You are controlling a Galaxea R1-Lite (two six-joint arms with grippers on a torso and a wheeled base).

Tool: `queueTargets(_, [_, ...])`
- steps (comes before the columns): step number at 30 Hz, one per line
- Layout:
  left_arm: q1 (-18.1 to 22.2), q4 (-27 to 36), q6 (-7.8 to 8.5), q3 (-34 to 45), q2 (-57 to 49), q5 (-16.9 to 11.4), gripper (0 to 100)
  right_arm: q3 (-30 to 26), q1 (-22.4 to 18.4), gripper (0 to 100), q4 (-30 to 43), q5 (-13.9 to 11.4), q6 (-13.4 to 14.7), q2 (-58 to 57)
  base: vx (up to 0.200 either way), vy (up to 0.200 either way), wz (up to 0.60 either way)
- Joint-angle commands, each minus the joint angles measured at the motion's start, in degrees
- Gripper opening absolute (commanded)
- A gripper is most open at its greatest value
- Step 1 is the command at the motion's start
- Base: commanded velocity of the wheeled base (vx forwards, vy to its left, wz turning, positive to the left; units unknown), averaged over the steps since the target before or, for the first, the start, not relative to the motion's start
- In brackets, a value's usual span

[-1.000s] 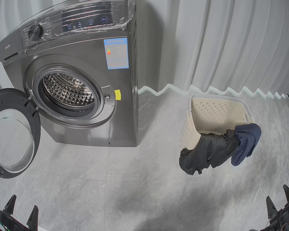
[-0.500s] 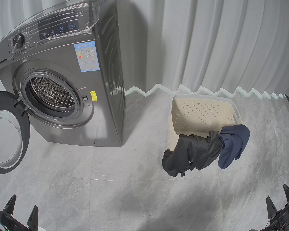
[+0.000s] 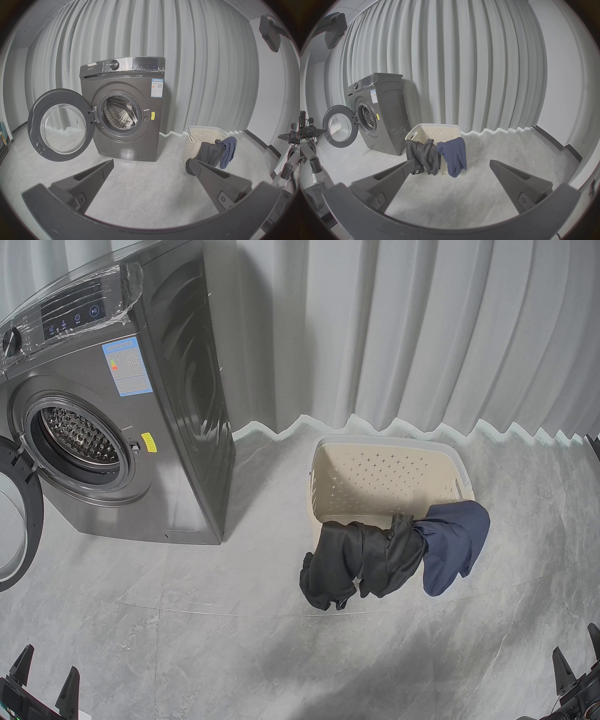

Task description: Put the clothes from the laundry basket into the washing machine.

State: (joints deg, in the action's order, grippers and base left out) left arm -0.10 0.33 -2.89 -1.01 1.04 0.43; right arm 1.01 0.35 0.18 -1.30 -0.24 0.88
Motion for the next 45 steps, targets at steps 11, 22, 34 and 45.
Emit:
queueTargets(11, [0.0,0.0,-0.01,0.8,-0.8,0.0,100,-0.9,0.0,100,0.0,0.0,0.0,-0.9,0.0,-0.073,0.0])
queueTargets(22, [0.0,0.0,-0.01,0.8,-0.8,0.1,100,-0.9,0.1,100,0.0,0.0,0.0,-0.9,0.0,0.0,0.0])
queueTargets(34, [0.0,0.0,-0.01,0.8,-0.8,0.1,100,-0.9,0.0,100,0.0,0.0,0.1,-0.9,0.0,-0.15,0.0])
queueTargets(45, [0.0,0.0,-0.01,0.8,-0.8,0.1,100,-0.9,0.1,100,0.0,-0.2,0.1,-0.9,0.091,0.0,0.0])
